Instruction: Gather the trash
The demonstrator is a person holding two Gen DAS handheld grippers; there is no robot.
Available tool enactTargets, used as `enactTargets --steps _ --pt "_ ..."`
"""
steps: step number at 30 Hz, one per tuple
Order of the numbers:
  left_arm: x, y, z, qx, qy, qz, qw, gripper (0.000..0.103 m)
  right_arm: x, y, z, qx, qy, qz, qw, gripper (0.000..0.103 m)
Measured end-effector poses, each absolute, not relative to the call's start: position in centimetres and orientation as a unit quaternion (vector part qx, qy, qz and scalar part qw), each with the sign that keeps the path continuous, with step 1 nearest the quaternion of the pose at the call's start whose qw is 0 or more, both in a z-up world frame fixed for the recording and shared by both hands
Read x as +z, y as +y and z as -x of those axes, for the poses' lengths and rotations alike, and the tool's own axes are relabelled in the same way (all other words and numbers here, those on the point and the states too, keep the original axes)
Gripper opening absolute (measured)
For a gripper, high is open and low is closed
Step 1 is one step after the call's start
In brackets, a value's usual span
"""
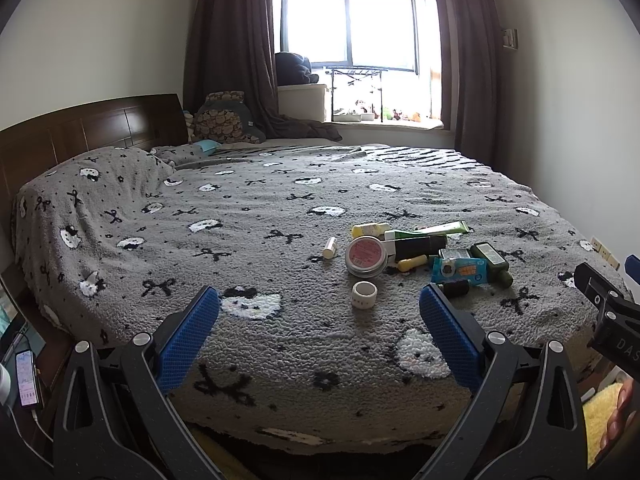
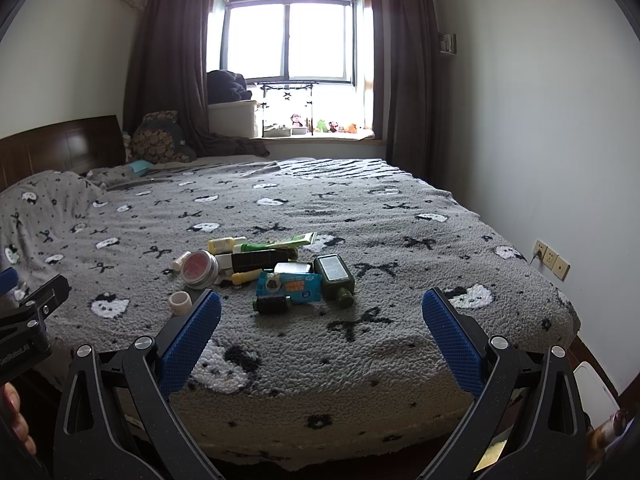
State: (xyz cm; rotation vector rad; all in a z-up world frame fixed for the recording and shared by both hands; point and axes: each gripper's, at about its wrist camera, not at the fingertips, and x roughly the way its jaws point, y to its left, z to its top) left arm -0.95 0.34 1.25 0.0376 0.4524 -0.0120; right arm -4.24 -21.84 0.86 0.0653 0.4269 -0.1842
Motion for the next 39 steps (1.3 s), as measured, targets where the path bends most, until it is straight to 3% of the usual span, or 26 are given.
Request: enactTargets --steps 21,39 --pt "0.7 0.4 0.6 -0.002 0.23 -0.019 0.973 0.095 0.3 -21.8 4.0 -0.084 0.217 -0.035 0.972 0.1" --pt "-5.7 1.3 -5.6 -0.028 0.304 -0.007 0.952 0.095 -5.8 -23.3 -1.3 -0.054 0.274 -0.051 0.959 0.1"
